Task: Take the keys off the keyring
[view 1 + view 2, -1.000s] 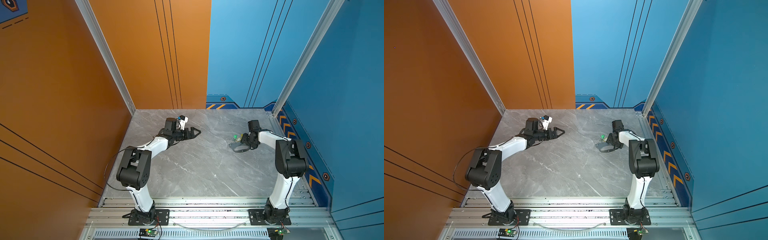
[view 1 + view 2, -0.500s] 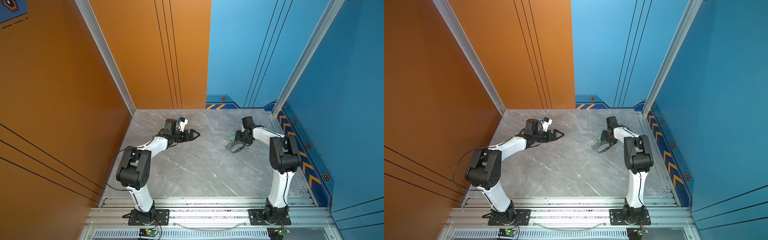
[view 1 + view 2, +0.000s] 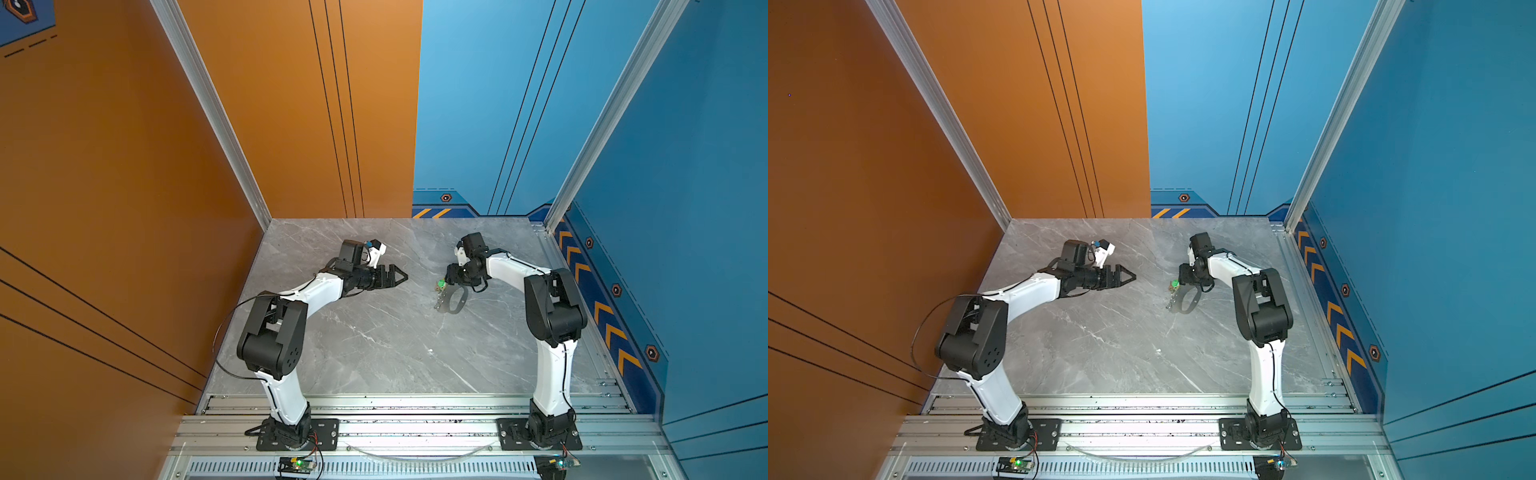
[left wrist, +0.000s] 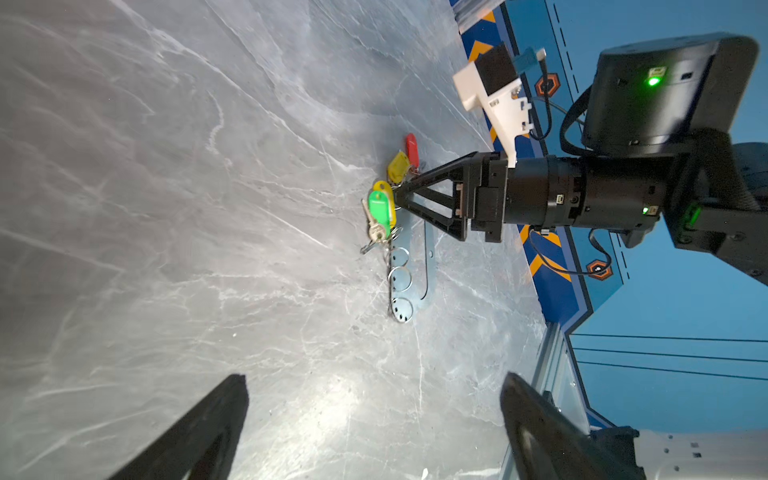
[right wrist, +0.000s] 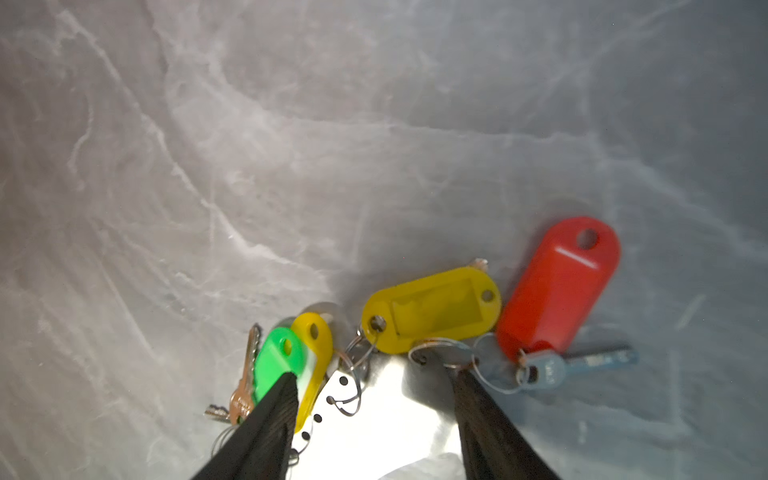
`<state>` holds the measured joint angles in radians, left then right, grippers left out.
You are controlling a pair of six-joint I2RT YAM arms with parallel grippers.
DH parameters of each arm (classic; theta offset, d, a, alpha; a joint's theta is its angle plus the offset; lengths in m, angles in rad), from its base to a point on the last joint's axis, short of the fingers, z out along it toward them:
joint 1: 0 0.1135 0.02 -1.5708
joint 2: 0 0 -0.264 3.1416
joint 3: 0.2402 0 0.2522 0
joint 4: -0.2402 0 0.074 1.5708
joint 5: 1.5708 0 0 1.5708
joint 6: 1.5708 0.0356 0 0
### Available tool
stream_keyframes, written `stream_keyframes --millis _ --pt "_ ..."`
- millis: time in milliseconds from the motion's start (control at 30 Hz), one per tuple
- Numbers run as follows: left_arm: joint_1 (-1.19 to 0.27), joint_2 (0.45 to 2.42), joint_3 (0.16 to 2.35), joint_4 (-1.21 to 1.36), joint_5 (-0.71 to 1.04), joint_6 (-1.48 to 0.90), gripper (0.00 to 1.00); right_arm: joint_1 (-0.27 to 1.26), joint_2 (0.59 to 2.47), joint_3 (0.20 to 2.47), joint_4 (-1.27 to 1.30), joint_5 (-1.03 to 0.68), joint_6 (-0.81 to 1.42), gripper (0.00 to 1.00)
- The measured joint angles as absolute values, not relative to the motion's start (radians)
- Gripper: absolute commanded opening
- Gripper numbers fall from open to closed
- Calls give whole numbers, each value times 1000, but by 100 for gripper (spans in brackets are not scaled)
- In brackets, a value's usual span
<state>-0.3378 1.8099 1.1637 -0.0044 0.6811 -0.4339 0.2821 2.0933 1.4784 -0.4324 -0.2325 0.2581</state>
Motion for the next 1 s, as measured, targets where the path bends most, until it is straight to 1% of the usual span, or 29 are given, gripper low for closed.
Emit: stream_keyframes --millis 133,200,400,433,500,567,633,800,1000 --pt "-377 1855 1204 -15 678 -434 93 295 2082 1467 -427 -286 271 64" --pt "-396 1877 1221 -25 677 -434 91 282 2048 1428 -427 -305 293 64" --pt "-460 1956 1292 -75 658 -434 87 200 1861 1282 -424 -333 346 65" --pt "-469 1966 1302 -82 656 -434 88 196 1834 1258 -419 -338 356 65" --pt "-487 1991 1327 -102 654 -435 83 197 1778 1194 -403 -345 382 63" --pt "-504 2013 1351 -121 648 -437 82 205 1739 1132 -384 -358 413 61" --pt "-517 2037 1376 -147 640 -444 78 214 1722 1085 -367 -368 442 60" --pt "-545 2096 1449 -206 632 -464 77 226 1717 996 -303 -390 514 57" --pt "-574 2144 1501 -265 628 -468 75 226 1717 973 -244 -405 561 56"
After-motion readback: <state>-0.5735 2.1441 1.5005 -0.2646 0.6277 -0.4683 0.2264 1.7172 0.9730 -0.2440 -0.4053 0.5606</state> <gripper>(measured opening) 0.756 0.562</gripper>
